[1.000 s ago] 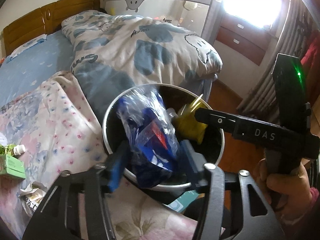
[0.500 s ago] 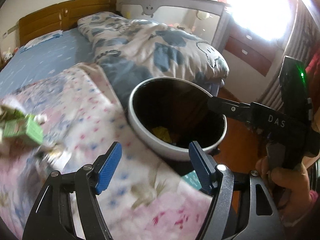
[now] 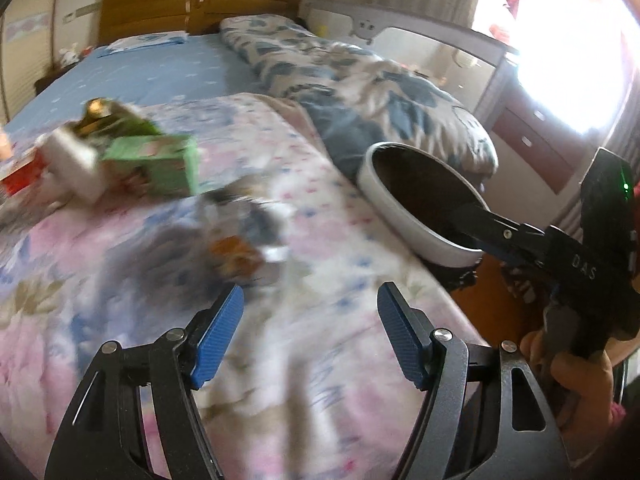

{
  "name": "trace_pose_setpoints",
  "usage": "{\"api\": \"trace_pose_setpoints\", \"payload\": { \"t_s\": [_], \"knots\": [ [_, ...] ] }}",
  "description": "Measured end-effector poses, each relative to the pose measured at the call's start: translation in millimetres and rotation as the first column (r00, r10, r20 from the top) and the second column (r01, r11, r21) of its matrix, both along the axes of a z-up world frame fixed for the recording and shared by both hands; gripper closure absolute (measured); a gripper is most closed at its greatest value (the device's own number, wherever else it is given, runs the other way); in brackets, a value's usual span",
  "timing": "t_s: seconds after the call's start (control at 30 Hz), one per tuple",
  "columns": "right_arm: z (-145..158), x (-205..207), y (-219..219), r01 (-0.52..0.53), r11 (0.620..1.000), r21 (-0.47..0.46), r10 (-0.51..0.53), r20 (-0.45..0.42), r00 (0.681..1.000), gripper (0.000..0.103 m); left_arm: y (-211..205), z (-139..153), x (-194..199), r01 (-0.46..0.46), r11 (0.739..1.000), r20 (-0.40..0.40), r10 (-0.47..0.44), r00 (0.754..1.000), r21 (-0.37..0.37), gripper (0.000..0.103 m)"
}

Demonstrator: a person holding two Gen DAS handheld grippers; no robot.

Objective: Collect trash
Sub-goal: 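Move both tools back toward the remaining trash on the bed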

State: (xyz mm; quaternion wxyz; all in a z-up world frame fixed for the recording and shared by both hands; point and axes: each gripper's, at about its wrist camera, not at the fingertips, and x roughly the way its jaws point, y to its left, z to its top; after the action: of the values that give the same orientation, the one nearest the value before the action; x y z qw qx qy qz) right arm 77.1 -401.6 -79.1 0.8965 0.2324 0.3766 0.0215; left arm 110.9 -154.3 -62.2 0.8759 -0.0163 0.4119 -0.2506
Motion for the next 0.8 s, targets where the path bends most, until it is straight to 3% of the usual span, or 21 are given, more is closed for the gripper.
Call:
{"api": "trace_pose_setpoints", "payload": {
  "t_s": [0.37,0.8],
  "knots": [
    [-7.6,9.9,64.8,-0.126,0.992,0.0,0.126,-0.023,0.992,0.012,72.9,-8.0,0.8,-0.149,0.989,-0.013,0.149,0.989,0.005,0.032],
    [-13.0,26.1,125.5,-0.237,0.971,-0.026,0.236,-0.034,0.971,0.012,150.3,-16.6,7.1,-0.326,0.945,-0.02,0.327,0.945,0.026,0.032]
  ]
}}
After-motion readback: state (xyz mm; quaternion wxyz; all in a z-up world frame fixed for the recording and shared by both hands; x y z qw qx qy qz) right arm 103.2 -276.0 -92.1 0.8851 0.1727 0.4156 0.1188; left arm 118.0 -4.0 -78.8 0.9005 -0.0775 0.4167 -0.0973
